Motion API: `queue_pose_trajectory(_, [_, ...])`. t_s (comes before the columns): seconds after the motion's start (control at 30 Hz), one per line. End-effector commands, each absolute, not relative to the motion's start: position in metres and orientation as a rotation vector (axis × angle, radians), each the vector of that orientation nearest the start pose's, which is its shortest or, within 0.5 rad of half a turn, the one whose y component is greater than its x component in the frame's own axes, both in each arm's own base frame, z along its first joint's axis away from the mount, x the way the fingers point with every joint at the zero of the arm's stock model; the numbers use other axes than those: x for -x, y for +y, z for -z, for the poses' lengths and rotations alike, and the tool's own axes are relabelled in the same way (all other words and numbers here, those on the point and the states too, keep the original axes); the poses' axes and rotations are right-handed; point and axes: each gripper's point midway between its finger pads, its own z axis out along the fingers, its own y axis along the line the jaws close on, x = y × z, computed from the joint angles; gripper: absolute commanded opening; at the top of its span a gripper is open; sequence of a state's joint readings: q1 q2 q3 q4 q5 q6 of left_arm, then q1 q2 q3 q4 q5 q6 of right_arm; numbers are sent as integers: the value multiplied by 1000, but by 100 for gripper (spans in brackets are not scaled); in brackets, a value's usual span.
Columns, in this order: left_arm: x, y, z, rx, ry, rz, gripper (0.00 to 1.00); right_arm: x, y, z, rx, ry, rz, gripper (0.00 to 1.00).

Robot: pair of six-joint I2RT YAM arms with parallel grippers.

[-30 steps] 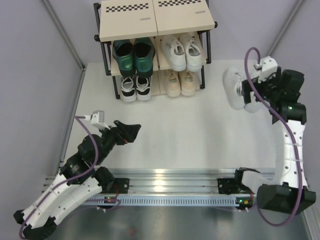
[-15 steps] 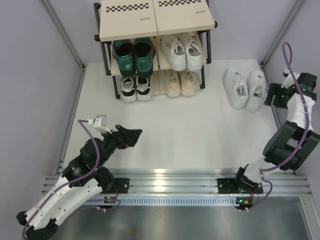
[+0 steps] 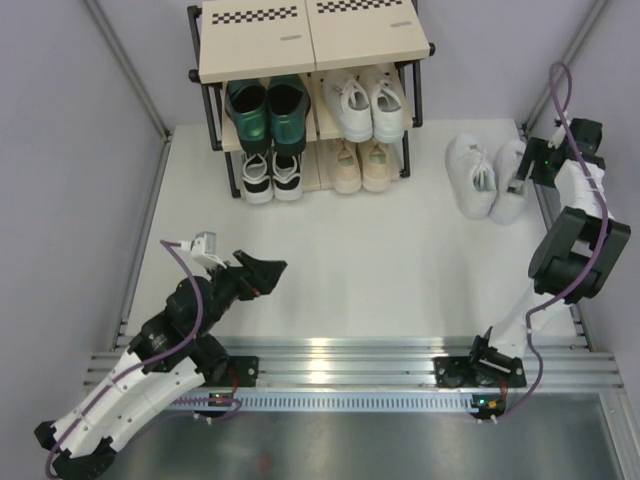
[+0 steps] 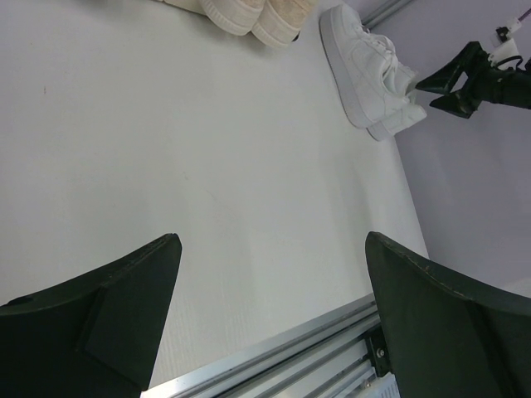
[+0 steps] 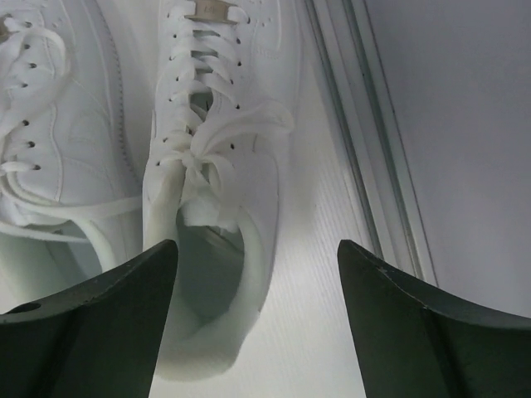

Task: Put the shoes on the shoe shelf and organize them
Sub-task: Pick up the shoe at the center of the board.

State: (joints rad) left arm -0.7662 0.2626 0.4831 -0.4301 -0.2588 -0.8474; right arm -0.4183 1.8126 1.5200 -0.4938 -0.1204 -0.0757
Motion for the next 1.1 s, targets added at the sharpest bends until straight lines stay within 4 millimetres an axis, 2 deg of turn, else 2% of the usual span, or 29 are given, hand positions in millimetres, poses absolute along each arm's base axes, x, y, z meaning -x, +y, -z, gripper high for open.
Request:
queue_pose_trajectory(0.0, [-180,-153,-225,283,1822,951,98,-469,-187,-144,-410,2297,194,77])
queue_pose_trajectory(0.17, [-182,-156,-224,283,1839,944,98,-480,-190,-124,-392,2334,266,74])
queue_pose_trajectory(0.27, [-185,-162,-224,273,1851,950,98,-487,-194,-98,-380,2384,292,68])
queue_pose_trajectory(0.37, [-188,-168,-224,265,1857,960,97,-492,-195,-88,-356,2417,302,56])
queue_pose_trajectory(0.43, [-189,-172,-219,257,1871,962,98,-488,-191,-74,-322,2456,284,35])
queue_pose_trajectory(0.47, [-190,-174,-217,254,1873,966,97,-486,-191,-73,-312,2459,285,25])
queue_pose_trajectory(0.5, [-191,-178,-219,245,1862,986,98,-485,-190,-80,-301,2442,286,9])
queue_pose_trajectory(0.53, [-192,-181,-212,237,1875,989,98,-479,-189,-78,-296,2437,284,0])
queue_pose_trajectory(0.57, [-192,-185,-212,225,1874,999,98,-477,-189,-98,-293,2386,289,0])
queue_pose_trajectory(0.6, [-192,-192,-211,203,1879,1028,98,-466,-185,-95,-291,2392,283,0])
queue_pose_trajectory(0.63, [-192,-196,-211,190,1885,1038,98,-465,-187,-105,-291,2349,292,0])
queue_pose_trajectory(0.67, [-192,-199,-211,172,1889,1044,98,-460,-189,-129,-286,2294,294,0])
queue_pose_trajectory(0.7, [-192,-207,-209,148,1907,1063,97,-449,-187,-127,-279,2300,296,0])
queue_pose_trajectory(0.73, [-192,-210,-212,137,1906,1074,97,-446,-188,-137,-275,2270,302,0])
queue_pose_trajectory(0.77, [-193,-213,-214,126,1906,1083,97,-440,-186,-159,-264,2223,306,0])
queue_pose_trajectory(0.8, [-194,-217,-212,115,1918,1087,97,-435,-185,-167,-255,2204,311,0])
queue_pose_trajectory(0.83, [-194,-221,-216,103,1900,1114,97,-424,-186,-165,-260,2207,317,0])
queue_pose_trajectory(0.87, [-195,-224,-218,100,1897,1126,97,-418,-179,-185,-237,2163,299,0])
queue_pose_trajectory(0.9, [-196,-226,-217,99,1898,1132,97,-409,-176,-184,-227,2166,296,0])
queue_pose_trajectory(0.97, [-195,-229,-221,89,1886,1156,97,-395,-169,-205,-202,2128,291,0])
queue_pose_trajectory(1.03, [-198,-231,-229,88,1854,1170,97,-382,-161,-210,-178,2124,277,0])
queue_pose_trajectory(1.07, [-193,-235,-232,58,1855,1200,97,-374,-153,-230,-151,2080,266,0])
